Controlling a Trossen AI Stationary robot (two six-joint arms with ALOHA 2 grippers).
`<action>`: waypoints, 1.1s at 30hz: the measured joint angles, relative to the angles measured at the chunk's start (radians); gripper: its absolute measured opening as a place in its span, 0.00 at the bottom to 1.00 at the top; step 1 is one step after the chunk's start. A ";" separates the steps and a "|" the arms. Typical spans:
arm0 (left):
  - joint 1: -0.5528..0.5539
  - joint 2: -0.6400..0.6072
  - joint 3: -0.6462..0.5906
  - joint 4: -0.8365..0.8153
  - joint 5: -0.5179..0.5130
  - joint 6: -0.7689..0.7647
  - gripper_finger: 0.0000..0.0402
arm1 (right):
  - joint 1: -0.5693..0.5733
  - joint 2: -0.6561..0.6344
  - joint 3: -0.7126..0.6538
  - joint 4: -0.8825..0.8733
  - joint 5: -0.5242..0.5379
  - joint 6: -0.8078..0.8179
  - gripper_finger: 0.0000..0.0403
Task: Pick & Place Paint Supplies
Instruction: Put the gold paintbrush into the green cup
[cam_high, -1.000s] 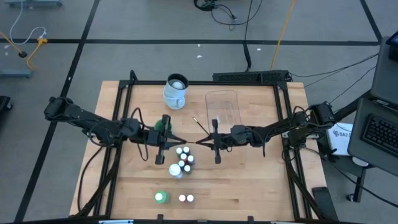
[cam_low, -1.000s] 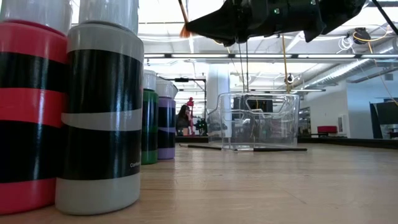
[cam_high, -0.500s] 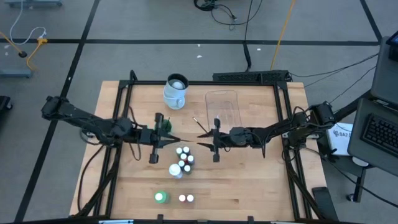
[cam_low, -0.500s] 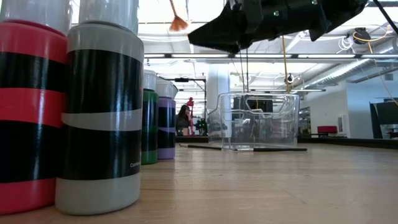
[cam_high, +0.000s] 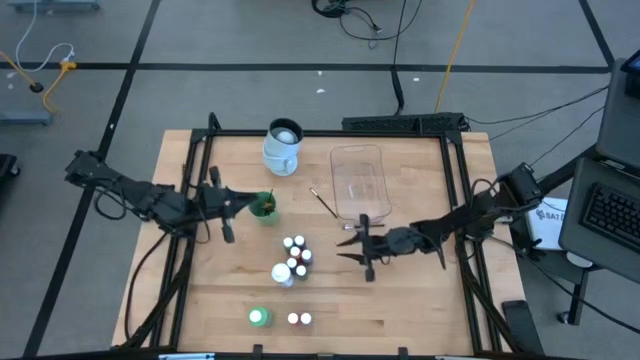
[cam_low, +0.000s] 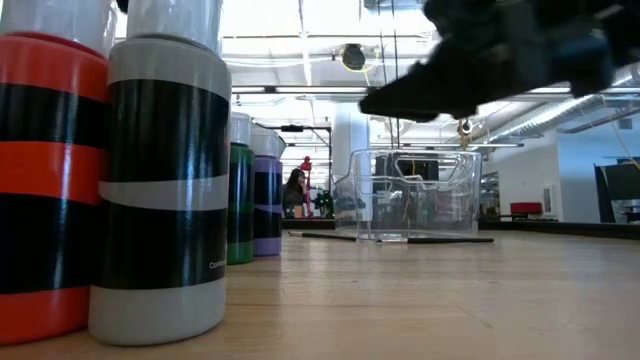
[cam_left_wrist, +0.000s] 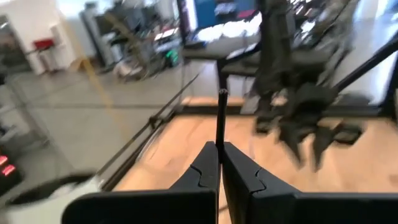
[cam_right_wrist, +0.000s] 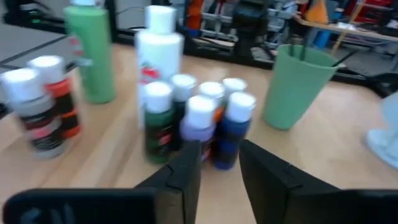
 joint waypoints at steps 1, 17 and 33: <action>0.001 0.001 0.000 -0.030 -0.013 -0.021 0.00 | 0.013 0.000 -0.016 0.018 0.000 0.001 0.23; 0.130 0.156 -0.062 -0.166 -0.003 -0.196 0.00 | 0.145 -0.001 -0.104 0.151 0.058 0.016 0.16; 0.274 0.297 -0.143 -0.115 0.067 -0.251 0.00 | 0.147 -0.001 -0.104 0.151 0.058 0.007 0.16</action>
